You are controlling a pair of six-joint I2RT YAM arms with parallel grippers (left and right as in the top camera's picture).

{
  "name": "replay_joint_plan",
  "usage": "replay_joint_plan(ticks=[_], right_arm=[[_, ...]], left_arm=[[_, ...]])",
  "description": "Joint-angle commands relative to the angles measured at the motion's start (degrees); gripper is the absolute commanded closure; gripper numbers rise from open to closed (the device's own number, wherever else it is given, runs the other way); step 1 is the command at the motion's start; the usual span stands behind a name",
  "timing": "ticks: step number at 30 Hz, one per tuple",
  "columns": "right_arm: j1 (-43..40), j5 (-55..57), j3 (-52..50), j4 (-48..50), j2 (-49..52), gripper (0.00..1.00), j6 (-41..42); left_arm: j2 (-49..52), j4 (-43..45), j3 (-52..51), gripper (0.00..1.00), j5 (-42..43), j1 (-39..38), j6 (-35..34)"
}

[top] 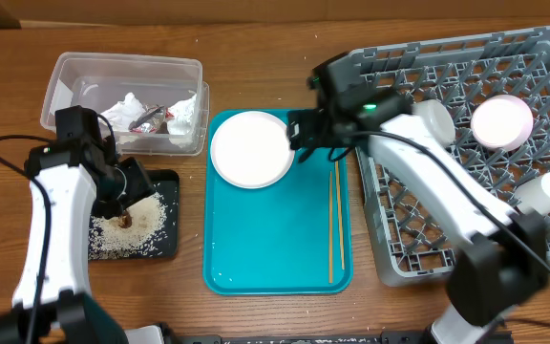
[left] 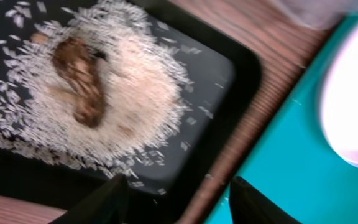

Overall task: Sort waste into correct bins and load items into the dishwasher
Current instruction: 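Grasp the white plate edge on the teal tray with the right gripper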

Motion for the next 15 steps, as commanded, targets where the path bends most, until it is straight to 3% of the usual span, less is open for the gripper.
replay_joint_plan(ticks=[1,7,11,15], right_arm=[[1.9,-0.3,0.2,1.2,5.8,0.14,0.2],[3.4,-0.3,0.2,3.2,13.4,0.16,2.0],[3.4,-0.3,0.2,3.6,16.8,0.39,2.2],[3.3,0.8,0.4,3.7,16.6,0.73,2.2]], left_arm=[[-3.0,-1.4,0.7,0.43,2.9,-2.4,1.8],[-3.0,-1.8,0.7,0.43,2.9,-6.1,1.8],[-3.0,-1.4,0.7,0.43,2.3,-8.5,1.8],[-3.0,-1.4,0.7,0.42,2.1,-9.6,1.8]])
